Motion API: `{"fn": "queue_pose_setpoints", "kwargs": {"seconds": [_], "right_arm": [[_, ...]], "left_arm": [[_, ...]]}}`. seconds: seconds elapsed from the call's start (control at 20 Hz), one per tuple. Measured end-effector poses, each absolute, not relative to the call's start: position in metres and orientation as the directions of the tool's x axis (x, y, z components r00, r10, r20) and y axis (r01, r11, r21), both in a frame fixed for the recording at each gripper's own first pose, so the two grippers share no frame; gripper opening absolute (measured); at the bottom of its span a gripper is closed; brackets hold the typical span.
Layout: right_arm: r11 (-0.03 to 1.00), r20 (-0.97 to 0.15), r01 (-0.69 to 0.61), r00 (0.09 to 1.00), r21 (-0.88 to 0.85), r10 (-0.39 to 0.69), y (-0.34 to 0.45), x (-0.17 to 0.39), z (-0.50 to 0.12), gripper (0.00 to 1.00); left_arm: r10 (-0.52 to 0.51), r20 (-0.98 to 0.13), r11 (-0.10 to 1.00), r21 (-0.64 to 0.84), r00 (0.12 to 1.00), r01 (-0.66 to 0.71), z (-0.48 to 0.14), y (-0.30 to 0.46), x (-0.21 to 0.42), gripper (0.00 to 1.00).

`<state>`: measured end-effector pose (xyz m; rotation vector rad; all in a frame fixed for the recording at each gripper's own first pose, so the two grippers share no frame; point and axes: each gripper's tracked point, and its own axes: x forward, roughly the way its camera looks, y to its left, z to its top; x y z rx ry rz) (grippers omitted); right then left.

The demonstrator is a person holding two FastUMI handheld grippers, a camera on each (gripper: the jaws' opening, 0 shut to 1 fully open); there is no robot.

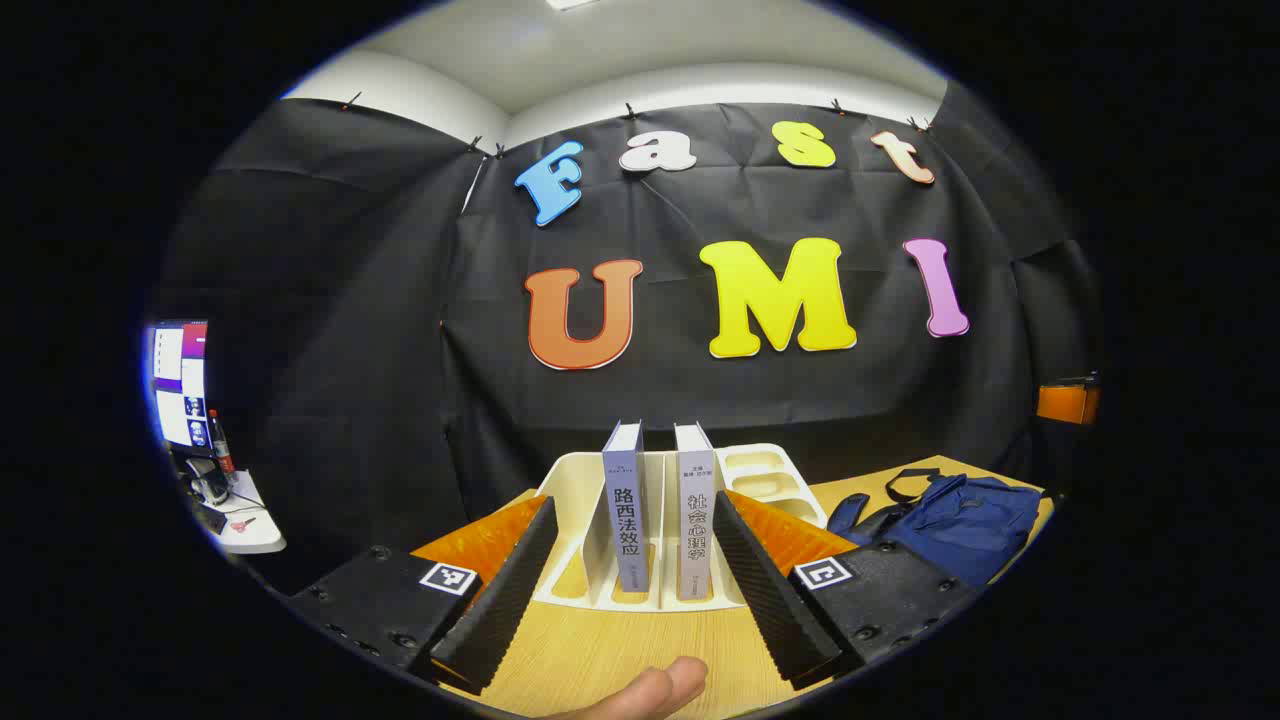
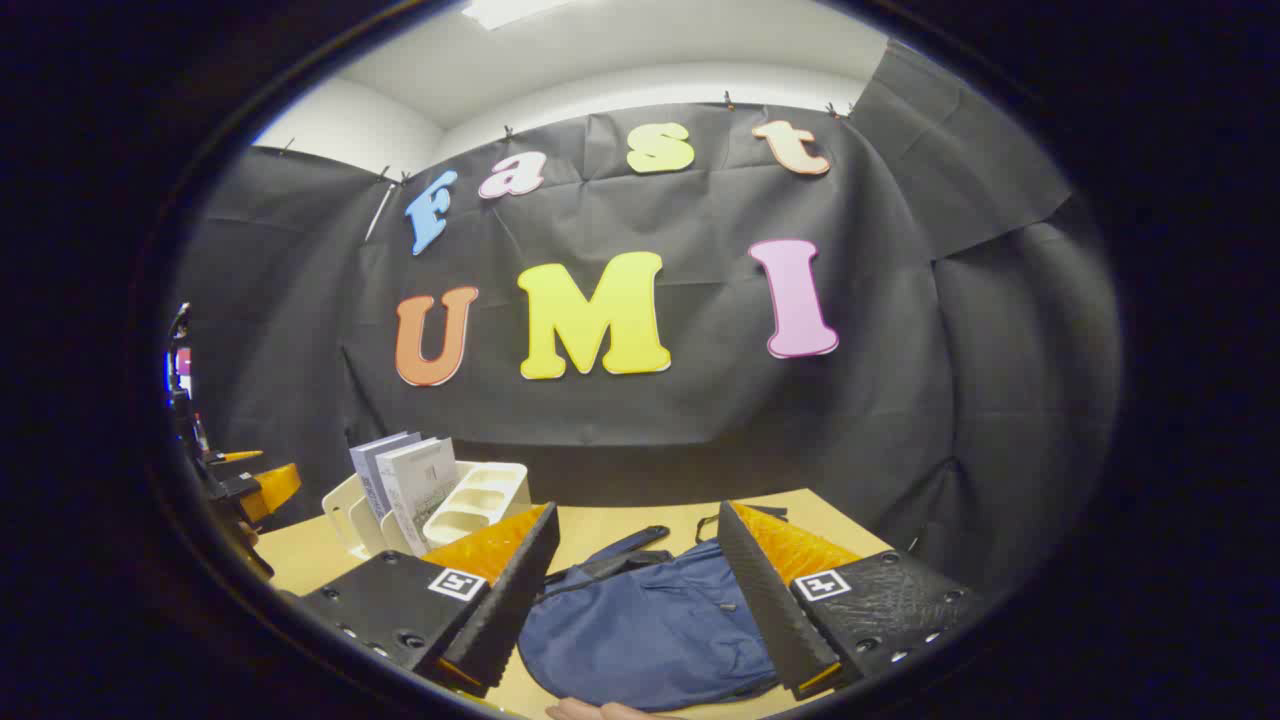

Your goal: Open the schoolbag, grab two books from the bookshelf and put them into the schoolbag.

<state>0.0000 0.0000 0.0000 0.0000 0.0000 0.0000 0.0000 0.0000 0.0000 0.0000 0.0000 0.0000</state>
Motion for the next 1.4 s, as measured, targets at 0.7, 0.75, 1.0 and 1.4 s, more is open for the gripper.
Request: {"fn": "queue_pose_setpoints", "kwargs": {"seconds": [0.7,0.75,1.0,1.4], "right_arm": [[0.997,-0.064,0.047,0.997,-0.056,-0.05,0.02,-0.044,-0.05,0.94],[0.997,-0.065,0.025,0.997,-0.07,-0.03,0.027,-0.047,-0.054,0.95],[0.99,-0.082,-0.035,0.996,-0.137,0.024,0.041,-0.029,-0.072,0.95],[0.965,-0.125,0.009,0.991,-0.262,-0.043,0.06,-0.012,-0.117,0.96]], "left_arm": [[-0.026,-0.036,1.0,-0.007,0.999,0.025,-0.022,0.009,-0.047,0.99],[-0.029,-0.028,1.0,-0.012,0.999,0.028,-0.021,0.007,-0.049,0.99],[0.004,-0.045,1.0,0.021,0.999,-0.003,-0.028,-0.001,-0.04,0.99],[0.0,-0.005,1.0,0.007,1.0,0.0,-0.018,0.0,-0.029,0.99]]}}
